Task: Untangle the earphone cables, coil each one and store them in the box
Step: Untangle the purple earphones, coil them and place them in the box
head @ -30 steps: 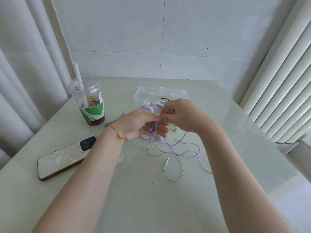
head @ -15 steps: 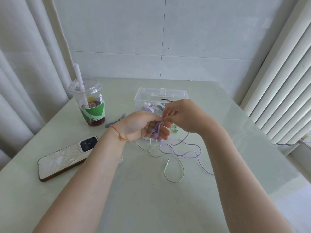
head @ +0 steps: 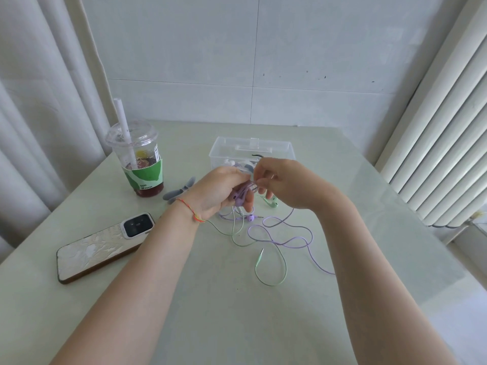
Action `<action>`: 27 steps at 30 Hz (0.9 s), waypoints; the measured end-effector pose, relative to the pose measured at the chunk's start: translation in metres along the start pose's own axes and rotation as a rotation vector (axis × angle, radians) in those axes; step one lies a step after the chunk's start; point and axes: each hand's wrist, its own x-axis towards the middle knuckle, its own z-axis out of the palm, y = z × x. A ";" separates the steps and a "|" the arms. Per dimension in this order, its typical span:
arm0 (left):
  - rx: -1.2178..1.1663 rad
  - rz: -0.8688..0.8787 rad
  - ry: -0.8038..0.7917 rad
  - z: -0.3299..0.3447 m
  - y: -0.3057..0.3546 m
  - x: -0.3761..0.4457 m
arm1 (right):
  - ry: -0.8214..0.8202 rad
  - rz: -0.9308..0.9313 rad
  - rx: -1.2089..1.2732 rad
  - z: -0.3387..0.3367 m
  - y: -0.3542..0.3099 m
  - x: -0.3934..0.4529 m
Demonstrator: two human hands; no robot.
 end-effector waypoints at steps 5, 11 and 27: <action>-0.061 -0.008 0.023 -0.003 0.001 0.002 | -0.022 -0.011 0.006 0.003 -0.004 0.000; -0.112 -0.027 -0.018 -0.007 0.000 0.002 | 0.055 -0.020 -0.043 0.002 -0.005 -0.001; -0.038 0.011 -0.067 -0.003 -0.003 0.001 | 0.181 -0.057 -0.185 0.004 -0.010 0.001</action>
